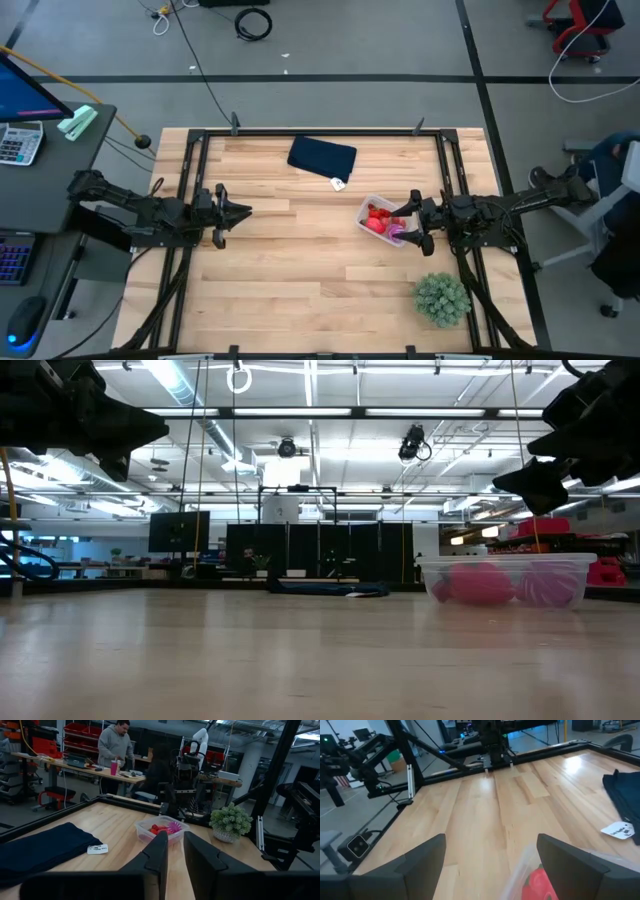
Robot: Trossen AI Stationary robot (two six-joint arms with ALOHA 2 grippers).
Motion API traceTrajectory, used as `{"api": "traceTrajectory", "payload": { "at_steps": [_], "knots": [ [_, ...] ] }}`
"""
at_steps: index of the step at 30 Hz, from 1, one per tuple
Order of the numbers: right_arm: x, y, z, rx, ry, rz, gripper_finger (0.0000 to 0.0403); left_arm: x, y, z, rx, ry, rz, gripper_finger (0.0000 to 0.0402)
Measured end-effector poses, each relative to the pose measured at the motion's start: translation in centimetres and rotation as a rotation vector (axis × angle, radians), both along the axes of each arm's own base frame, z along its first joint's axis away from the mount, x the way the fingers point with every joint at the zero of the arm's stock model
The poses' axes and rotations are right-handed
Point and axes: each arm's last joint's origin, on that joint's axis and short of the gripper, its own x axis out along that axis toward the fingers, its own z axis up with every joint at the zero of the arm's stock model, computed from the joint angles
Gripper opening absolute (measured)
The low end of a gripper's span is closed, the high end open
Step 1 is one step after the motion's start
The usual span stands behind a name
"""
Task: Pick and placing Produce into tupperware
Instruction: Return to Home Position
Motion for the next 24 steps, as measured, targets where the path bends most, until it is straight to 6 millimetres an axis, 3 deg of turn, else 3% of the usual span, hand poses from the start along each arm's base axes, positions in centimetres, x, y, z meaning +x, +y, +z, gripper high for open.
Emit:
{"api": "traceTrajectory", "payload": {
  "at_steps": [24],
  "knots": [
    [-0.18, -0.01, 0.28, 0.012, -0.026, 0.008, 0.0323, 0.0, 0.0, 0.0, 0.0, 0.0, 0.0, 0.0067]
  ]
}}
